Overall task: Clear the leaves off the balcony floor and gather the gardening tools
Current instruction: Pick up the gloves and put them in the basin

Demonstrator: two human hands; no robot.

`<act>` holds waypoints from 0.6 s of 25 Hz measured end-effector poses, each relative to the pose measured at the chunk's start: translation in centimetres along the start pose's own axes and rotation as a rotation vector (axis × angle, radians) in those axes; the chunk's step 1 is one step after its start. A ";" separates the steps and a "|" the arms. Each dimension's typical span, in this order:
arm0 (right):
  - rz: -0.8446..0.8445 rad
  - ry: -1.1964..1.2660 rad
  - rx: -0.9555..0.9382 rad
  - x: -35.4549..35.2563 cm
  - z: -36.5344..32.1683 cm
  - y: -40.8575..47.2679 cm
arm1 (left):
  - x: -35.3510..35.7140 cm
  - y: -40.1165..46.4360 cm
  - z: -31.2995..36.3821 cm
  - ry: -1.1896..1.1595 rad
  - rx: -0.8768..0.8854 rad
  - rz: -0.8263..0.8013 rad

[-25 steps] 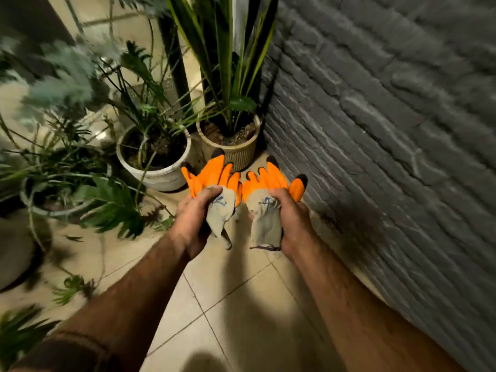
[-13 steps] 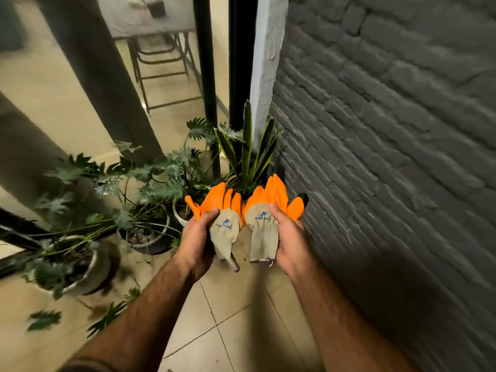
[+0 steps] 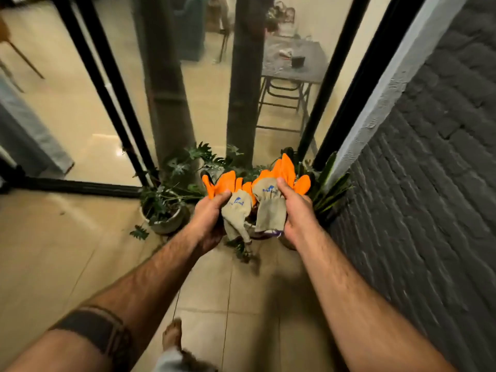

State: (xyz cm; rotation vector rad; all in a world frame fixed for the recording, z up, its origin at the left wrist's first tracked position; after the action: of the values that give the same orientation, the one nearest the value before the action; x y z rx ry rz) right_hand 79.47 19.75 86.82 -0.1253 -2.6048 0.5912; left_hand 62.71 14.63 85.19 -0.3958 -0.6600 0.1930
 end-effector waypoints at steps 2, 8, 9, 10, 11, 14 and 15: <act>-0.101 -0.022 0.032 2.7 0.8 -0.4 | -2.4 -2.9 0.9 -0.019 0.053 0.135; -0.409 -0.120 0.199 12.2 6.5 -3.0 | -9.7 -11.1 3.6 -0.275 0.243 0.382; -0.445 -0.148 0.228 13.5 7.7 -3.9 | -11.2 -12.3 4.0 -0.309 0.276 0.410; -0.475 -0.177 0.260 15.0 8.9 -4.8 | -12.7 -13.5 4.3 -0.333 0.294 0.450; -0.503 -0.198 0.290 16.2 9.9 -5.5 | -14.1 -14.6 4.5 -0.352 0.299 0.492; -0.582 -0.273 0.386 20.4 13.6 -7.9 | -18.9 -17.5 5.7 -0.439 0.355 0.594; -0.606 -0.303 0.417 22.0 14.9 -8.7 | -20.4 -18.5 6.3 -0.474 0.385 0.615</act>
State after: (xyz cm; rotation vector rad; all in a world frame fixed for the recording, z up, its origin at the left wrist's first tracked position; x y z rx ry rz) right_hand 53.20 10.23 87.80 0.9115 -2.5261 0.9473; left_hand 43.85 -6.42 86.06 -0.1671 -0.9287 1.0067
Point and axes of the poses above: each hand's wrist, its own y-axis towards the middle knuckle, its own x-axis out of the palm, z = x × y, the point moved 5 cm from there along y, towards the middle knuckle, and after that the axes turned 4 degrees about -z, right-handed, at the moved point
